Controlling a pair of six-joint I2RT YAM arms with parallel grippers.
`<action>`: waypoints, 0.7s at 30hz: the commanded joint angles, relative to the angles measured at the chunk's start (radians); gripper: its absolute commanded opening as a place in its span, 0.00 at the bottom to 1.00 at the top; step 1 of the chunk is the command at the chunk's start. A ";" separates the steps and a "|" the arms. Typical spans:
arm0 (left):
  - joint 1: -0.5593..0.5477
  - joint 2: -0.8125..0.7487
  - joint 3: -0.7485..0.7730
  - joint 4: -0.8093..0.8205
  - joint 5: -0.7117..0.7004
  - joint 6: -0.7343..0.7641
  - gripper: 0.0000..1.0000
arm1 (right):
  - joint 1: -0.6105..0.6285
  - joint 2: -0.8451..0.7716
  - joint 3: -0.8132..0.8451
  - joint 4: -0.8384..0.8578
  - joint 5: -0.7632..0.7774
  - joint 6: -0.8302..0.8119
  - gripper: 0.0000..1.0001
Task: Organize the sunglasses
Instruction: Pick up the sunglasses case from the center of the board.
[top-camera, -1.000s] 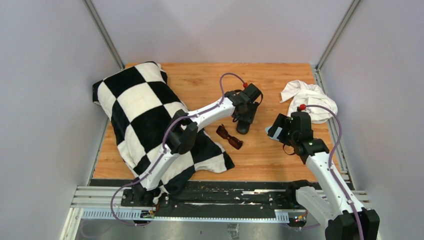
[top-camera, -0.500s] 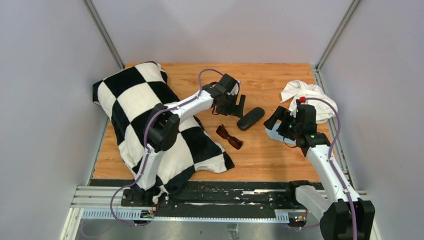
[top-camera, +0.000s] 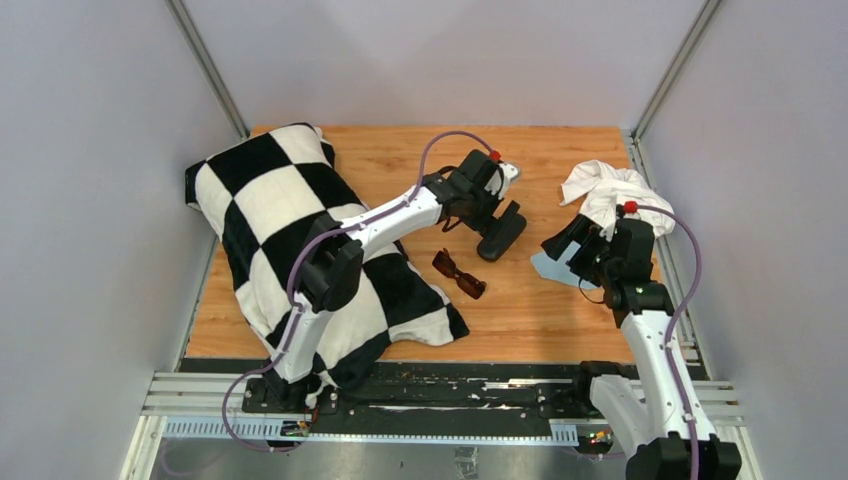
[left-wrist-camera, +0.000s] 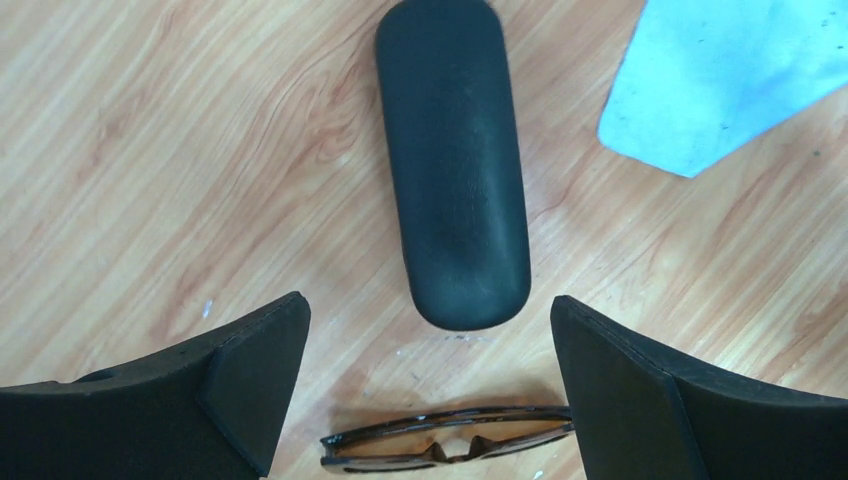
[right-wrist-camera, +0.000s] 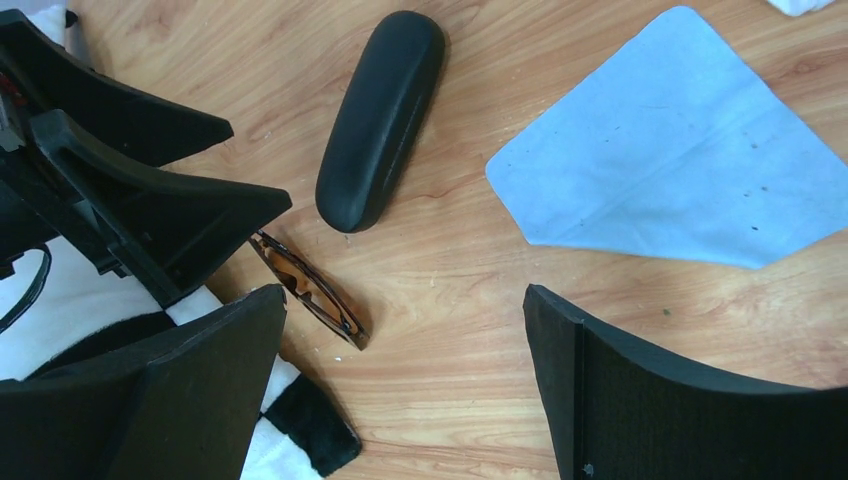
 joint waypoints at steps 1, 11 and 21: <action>-0.012 0.050 0.078 0.029 -0.005 0.098 0.96 | -0.023 -0.055 -0.009 -0.087 0.051 -0.010 0.95; -0.008 0.112 0.149 -0.033 0.010 -0.038 0.96 | -0.025 -0.003 0.019 -0.107 0.024 -0.061 0.93; 0.133 -0.209 -0.231 0.109 0.042 -0.358 0.96 | 0.246 0.279 0.206 -0.174 0.272 -0.033 0.94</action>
